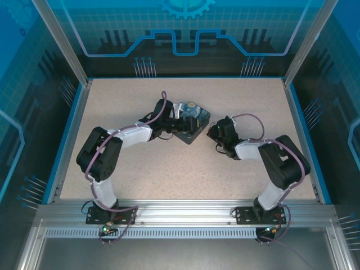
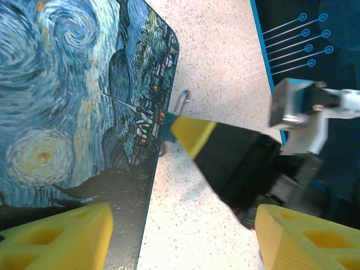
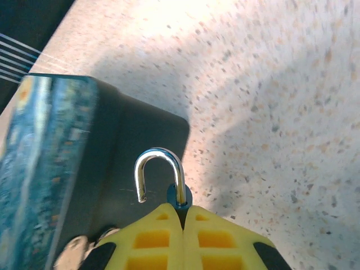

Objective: Unlock a padlock with a key

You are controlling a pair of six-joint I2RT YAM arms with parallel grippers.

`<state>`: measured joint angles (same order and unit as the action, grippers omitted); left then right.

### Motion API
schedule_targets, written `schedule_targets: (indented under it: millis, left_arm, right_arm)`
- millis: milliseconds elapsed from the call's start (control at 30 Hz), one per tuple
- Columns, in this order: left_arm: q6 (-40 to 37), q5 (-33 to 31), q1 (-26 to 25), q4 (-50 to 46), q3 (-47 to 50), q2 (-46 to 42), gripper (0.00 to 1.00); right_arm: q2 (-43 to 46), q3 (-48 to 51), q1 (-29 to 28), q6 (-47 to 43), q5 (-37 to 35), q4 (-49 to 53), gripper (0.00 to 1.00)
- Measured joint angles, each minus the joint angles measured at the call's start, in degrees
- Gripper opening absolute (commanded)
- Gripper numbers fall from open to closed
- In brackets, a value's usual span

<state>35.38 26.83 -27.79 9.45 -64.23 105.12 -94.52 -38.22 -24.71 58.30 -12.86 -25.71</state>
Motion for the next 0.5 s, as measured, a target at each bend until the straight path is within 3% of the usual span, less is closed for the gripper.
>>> schedule_targets:
  millis: [233, 500]
  left_arm:
    - [-1.53, -0.02, 3.41, -4.79, 0.09, -1.77, 0.70]
    - [-2.47, 0.04, 7.93, -8.15, 2.60, -5.70, 0.76]
  right_arm:
    - [11.19, 2.29, 0.39, -11.98, 4.96, 8.76, 0.04]
    - [26.88, 1.62, 0.22, -23.54, 16.24, 28.74, 0.05]
